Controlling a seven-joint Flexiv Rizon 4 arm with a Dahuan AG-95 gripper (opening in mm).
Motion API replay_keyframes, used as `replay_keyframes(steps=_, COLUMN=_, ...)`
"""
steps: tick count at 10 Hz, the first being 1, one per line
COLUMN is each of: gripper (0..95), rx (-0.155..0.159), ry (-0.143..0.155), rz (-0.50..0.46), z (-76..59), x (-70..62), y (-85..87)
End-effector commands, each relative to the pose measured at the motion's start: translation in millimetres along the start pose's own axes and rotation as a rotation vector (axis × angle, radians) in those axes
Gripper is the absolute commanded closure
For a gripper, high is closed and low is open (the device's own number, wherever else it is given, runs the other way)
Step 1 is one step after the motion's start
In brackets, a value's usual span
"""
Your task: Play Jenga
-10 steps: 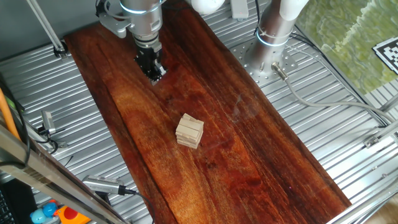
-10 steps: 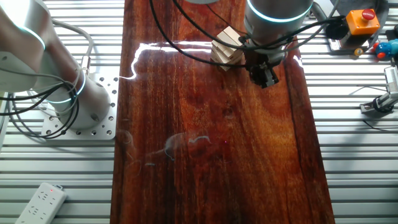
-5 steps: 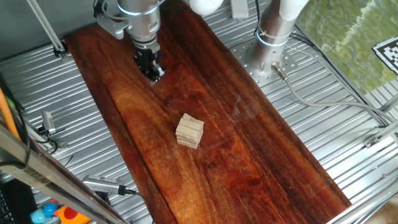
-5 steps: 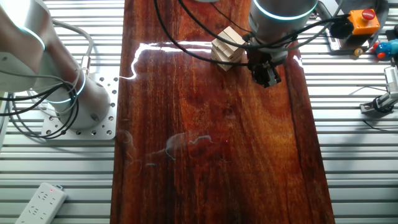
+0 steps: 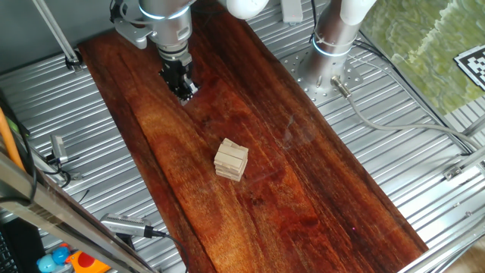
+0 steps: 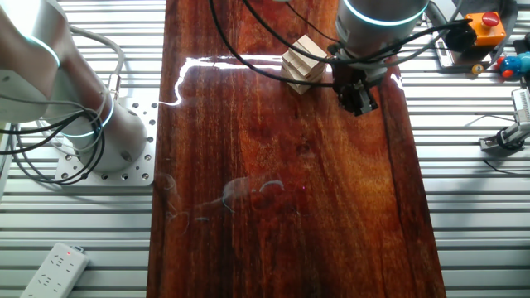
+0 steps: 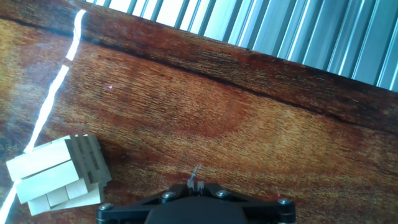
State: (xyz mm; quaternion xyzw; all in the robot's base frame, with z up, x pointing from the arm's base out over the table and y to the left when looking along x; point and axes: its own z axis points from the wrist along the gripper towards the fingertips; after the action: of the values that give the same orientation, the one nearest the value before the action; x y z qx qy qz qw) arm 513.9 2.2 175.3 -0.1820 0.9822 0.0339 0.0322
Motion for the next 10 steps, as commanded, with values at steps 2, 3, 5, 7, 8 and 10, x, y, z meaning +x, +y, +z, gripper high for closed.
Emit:
replay_keyframes(steps=2, gripper=95.0, rx=0.002, ry=0.003, rz=0.001, z=-0.5, x=0.1, y=0.0)
replay_keyframes(steps=3, gripper=95.0, rx=0.004, ry=0.004, rz=0.002, z=-0.5, x=0.0, y=0.0)
replay_keyframes(steps=5, gripper=95.0, rx=0.008, ry=0.006, rz=0.002, z=-0.5, x=0.0, y=0.0)
replay_keyframes(steps=7, gripper=95.0, rx=0.007, ry=0.006, rz=0.006, z=-0.5, x=0.0, y=0.0)
replay_keyframes(steps=8, gripper=95.0, rx=0.006, ry=0.007, rz=0.009, z=-0.5, x=0.0, y=0.0)
replay_keyframes(steps=10, gripper=95.0, rx=0.006, ry=0.008, rz=0.008, z=-0.5, x=0.0, y=0.0)
